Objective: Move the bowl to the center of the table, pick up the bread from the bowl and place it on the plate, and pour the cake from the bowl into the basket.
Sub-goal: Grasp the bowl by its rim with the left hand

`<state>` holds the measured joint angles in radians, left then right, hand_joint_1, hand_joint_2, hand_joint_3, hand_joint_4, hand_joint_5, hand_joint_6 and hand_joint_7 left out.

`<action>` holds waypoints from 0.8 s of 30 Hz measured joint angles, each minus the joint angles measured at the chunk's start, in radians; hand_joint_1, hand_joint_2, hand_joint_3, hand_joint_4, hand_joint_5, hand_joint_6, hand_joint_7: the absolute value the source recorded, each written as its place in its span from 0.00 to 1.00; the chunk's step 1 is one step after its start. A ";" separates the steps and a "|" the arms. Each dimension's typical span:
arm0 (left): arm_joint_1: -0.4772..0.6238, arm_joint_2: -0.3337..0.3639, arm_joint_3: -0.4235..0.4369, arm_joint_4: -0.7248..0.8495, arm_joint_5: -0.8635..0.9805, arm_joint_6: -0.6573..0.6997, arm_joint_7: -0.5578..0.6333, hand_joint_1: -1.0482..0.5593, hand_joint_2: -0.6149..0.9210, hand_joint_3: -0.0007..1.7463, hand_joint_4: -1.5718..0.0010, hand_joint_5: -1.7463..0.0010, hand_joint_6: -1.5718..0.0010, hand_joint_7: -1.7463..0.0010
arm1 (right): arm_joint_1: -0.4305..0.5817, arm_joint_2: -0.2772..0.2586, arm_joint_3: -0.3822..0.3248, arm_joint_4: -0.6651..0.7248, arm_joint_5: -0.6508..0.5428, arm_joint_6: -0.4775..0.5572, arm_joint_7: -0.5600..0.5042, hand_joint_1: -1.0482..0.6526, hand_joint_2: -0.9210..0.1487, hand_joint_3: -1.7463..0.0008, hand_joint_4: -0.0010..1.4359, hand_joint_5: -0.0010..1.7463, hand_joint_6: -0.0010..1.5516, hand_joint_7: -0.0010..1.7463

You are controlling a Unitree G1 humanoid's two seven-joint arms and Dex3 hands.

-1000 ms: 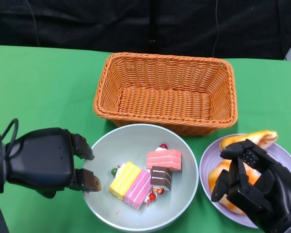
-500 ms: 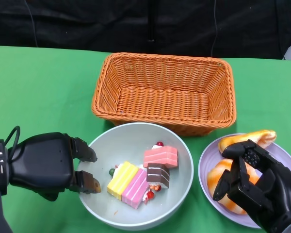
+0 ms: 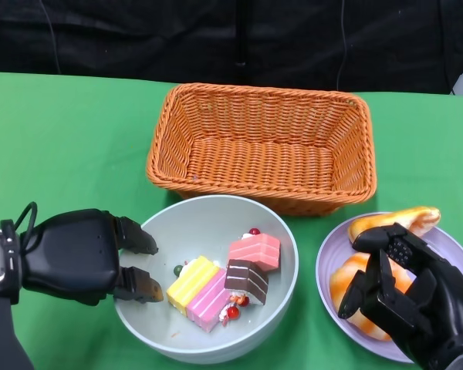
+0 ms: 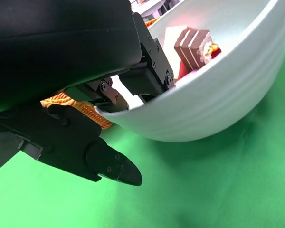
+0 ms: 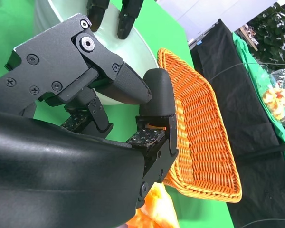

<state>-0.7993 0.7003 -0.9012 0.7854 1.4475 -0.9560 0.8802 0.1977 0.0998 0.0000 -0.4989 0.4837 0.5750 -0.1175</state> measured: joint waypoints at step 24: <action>-0.092 -0.148 -0.238 0.238 0.031 0.024 0.309 0.43 0.86 0.00 0.20 0.98 0.30 0.98 | -0.001 0.013 -0.005 -0.008 -0.018 0.024 -0.020 0.58 0.30 0.27 0.60 1.00 0.42 1.00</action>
<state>-0.8916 0.5521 -1.1393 1.0231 1.4781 -0.9324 1.1896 0.1967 0.1124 -0.0047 -0.5069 0.4656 0.5993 -0.1378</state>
